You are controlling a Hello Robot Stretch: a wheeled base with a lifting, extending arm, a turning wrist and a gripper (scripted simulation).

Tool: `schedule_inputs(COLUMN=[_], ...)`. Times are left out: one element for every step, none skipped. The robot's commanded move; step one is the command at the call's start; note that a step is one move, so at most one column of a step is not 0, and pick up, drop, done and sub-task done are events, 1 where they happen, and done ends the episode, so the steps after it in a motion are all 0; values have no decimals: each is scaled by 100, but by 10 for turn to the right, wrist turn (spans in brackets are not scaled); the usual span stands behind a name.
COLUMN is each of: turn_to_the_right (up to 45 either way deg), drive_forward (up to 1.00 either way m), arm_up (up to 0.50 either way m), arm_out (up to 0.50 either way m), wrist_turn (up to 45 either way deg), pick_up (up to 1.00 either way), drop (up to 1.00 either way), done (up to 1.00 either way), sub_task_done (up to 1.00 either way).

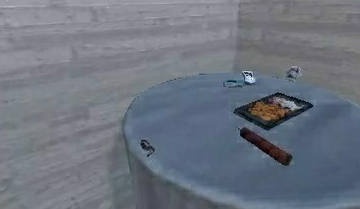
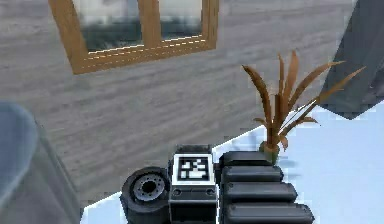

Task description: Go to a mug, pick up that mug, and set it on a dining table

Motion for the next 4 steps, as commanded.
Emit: schedule_inputs(turn_to_the_right=[450, 360, -450, -450], drive_forward=[0, 0, 0, 0], arm_up=[0, 0, 0, 0], arm_out=[0, 0, 0, 0], wrist_turn=[0, 0, 0, 0], pick_up=[0, 0, 0, 0], drop=[0, 0, 0, 0], done=[0, 0, 0, 0], sub_task_done=[0, 0, 0, 0])
